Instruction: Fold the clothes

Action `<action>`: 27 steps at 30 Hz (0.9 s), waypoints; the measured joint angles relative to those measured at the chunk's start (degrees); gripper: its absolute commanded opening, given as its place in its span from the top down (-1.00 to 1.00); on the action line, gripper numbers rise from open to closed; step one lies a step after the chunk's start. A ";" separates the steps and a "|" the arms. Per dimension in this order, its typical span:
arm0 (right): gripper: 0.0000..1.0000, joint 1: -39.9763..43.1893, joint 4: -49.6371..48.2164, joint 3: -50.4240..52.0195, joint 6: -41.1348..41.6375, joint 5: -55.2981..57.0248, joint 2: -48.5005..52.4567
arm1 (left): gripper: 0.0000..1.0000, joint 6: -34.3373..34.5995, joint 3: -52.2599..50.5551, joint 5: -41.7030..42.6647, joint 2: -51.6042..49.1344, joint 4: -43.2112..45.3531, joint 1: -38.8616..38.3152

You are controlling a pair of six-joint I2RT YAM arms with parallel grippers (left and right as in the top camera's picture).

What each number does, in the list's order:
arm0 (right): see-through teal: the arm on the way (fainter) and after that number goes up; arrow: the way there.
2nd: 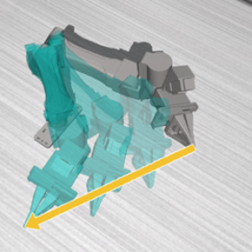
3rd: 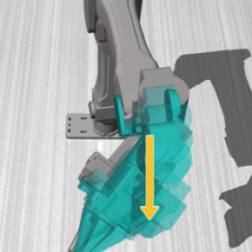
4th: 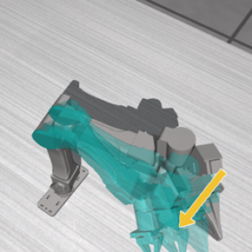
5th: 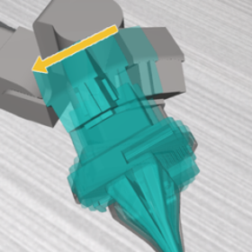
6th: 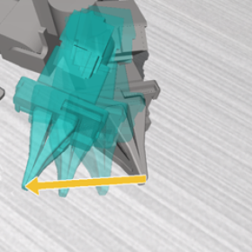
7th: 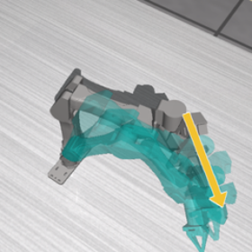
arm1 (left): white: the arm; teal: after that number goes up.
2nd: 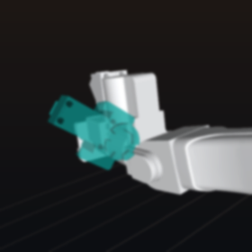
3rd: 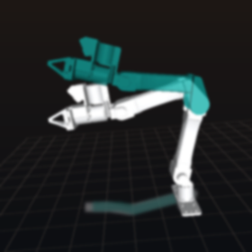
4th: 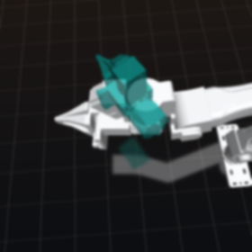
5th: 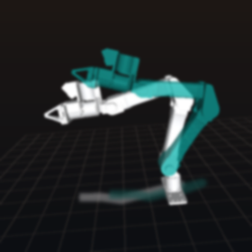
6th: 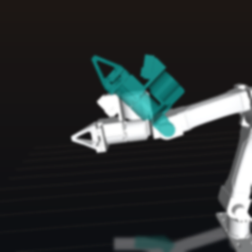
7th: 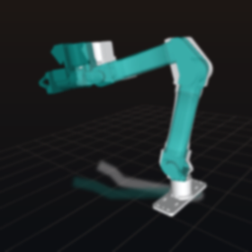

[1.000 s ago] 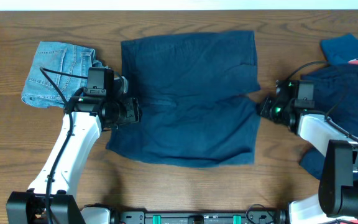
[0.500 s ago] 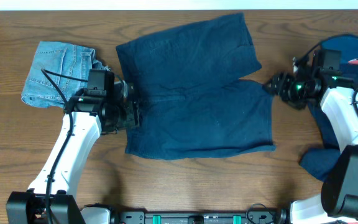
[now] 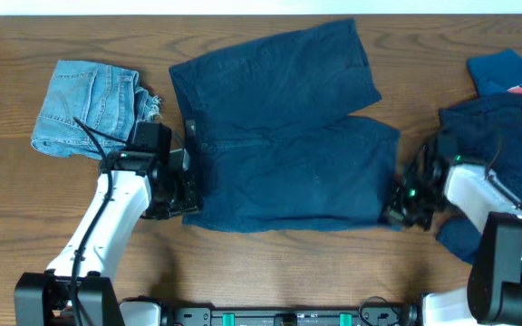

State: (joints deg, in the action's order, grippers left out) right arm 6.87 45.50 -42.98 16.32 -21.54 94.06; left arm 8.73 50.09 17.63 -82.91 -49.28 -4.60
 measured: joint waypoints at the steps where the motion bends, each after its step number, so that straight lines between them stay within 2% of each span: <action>1: 0.97 -0.04 -0.50 1.25 0.24 -0.98 -0.92 | -0.01 0.00 -0.11 0.00 -0.02 -0.13 0.00; 4: 0.93 0.04 -0.81 2.08 0.61 -1.46 -1.75 | -0.15 -0.17 -0.13 0.00 -0.02 -0.28 0.00; 8: 0.60 1.44 1.38 1.09 -0.04 -1.29 -1.66 | -0.30 -0.17 -0.13 0.02 -0.02 -1.38 0.00; 10: 0.42 2.36 3.37 -0.24 -0.85 -1.20 -1.66 | -0.32 -0.15 -0.15 0.00 -0.02 -2.54 0.00; 16: 0.20 3.19 7.04 -7.50 -4.81 -3.56 -4.74 | -0.36 -0.04 -0.52 0.04 -0.02 -3.78 0.00; 22: 0.06 3.19 10.60 -11.80 -6.08 -5.66 -13.92 | -0.37 1.70 -6.01 -0.42 -0.07 3.61 0.00; 27: -0.05 3.19 16.20 -11.85 -5.16 -6.03 -18.84 | -0.28 6.32 -11.17 -3.02 -1.90 10.91 0.00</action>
State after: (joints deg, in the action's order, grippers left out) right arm 10.07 61.69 -54.83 11.16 -27.57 75.22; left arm 15.05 38.92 14.61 -84.82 -38.37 -4.60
